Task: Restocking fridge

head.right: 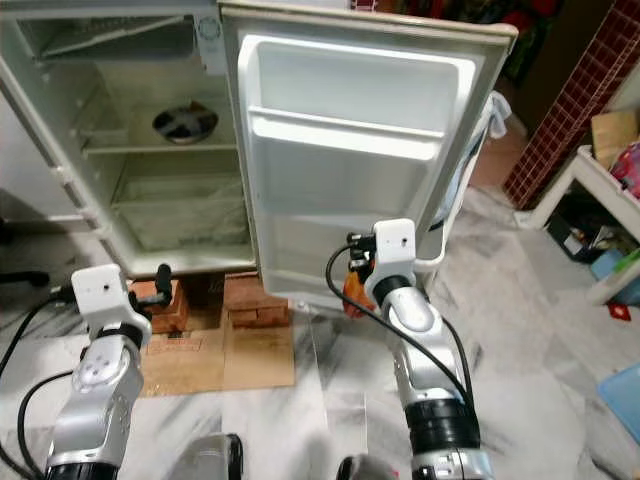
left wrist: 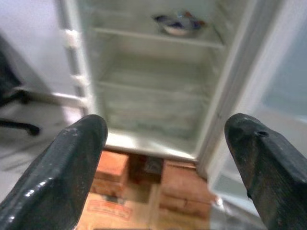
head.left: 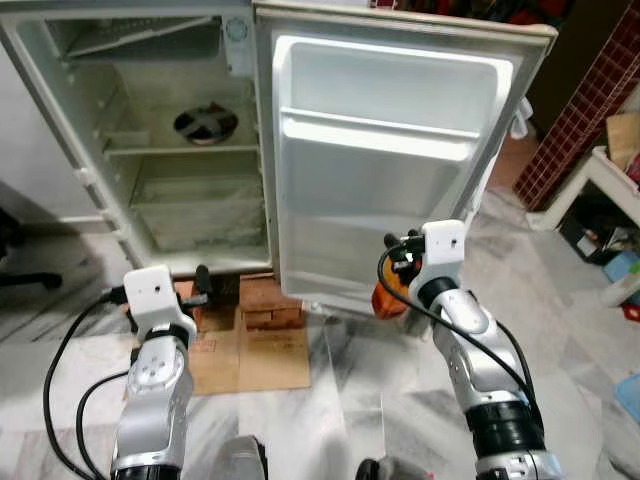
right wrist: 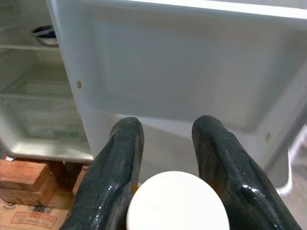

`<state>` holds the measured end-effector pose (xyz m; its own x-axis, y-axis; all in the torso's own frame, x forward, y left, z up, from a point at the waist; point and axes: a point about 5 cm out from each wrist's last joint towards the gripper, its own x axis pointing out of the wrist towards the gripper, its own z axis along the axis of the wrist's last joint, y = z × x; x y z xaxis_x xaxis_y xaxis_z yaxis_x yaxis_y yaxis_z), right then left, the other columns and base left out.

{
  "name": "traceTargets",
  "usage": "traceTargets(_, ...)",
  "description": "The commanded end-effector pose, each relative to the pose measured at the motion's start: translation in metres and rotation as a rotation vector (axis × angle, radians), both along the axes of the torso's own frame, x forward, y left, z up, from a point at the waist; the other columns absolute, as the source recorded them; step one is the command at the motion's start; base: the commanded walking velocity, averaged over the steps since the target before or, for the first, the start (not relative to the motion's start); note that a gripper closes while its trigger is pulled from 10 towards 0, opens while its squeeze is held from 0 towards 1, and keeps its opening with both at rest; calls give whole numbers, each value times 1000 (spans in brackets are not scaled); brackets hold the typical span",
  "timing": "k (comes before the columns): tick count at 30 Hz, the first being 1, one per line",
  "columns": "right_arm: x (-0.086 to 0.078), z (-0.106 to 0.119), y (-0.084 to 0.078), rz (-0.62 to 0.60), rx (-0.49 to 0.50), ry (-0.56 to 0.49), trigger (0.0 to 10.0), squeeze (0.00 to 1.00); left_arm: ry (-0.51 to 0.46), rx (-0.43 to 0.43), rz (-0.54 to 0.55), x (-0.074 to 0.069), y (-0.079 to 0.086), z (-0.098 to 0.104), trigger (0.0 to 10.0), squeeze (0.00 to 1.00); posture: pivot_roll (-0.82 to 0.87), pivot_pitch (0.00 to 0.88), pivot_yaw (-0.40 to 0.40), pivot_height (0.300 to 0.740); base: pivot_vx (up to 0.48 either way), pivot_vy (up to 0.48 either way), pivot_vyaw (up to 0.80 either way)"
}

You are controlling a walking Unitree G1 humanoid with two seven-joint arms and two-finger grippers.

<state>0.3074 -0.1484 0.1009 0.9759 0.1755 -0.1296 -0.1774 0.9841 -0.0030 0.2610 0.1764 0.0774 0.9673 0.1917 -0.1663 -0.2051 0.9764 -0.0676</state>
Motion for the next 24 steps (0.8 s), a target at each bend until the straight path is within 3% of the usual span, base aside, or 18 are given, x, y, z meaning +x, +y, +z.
traceTargets(1,3,8,-3,-19,13,-54,10000,0,31,3,-1,-3,1,-6,10000,0,21,59,-17,740,315,0,0)
traceTargets(16,6,14,1,-6,34,-91,10000,0,31,-19,17,0,2,-4,10000,0,26,69,-20,740,359,0,0)
traceTargets(24,6,14,6,21,42,-92,10000,0,31,-22,31,0,2,-4,10000,0,24,65,-19,740,0,0,0)
